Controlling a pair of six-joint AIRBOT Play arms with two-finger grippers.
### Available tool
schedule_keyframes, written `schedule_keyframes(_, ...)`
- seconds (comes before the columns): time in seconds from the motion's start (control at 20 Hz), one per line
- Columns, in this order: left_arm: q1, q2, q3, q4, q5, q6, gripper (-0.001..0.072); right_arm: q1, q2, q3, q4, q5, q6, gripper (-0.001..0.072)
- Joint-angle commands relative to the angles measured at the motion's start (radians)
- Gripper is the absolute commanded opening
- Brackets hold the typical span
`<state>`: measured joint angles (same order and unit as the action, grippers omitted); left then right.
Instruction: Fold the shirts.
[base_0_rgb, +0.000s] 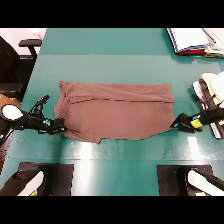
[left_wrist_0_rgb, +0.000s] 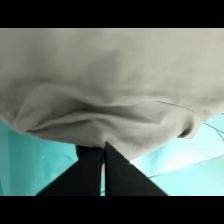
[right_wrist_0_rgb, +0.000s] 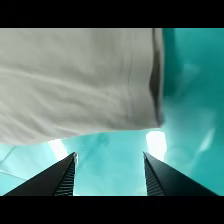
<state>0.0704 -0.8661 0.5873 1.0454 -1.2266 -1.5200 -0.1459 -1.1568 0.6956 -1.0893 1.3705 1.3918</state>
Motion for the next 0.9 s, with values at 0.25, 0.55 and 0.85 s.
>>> schedule_keyframes(0.25,0.001,0.001,0.015,0.047,-0.054,0.013,0.0023,0.176,-0.076,-0.102,0.171,-0.247,-0.016,0.0118)
schedule_keyframes(0.55,-0.059,0.095,0.046,0.123,-0.134,-0.019,0.0022,0.093,0.134,-0.099,0.069,-0.111,-0.043,0.0016)
schedule_keyframes(0.85,-0.229,0.227,0.116,0.123,-0.294,-0.100,0.0021,0.086,0.354,0.009,-0.140,0.134,0.018,0.0015)
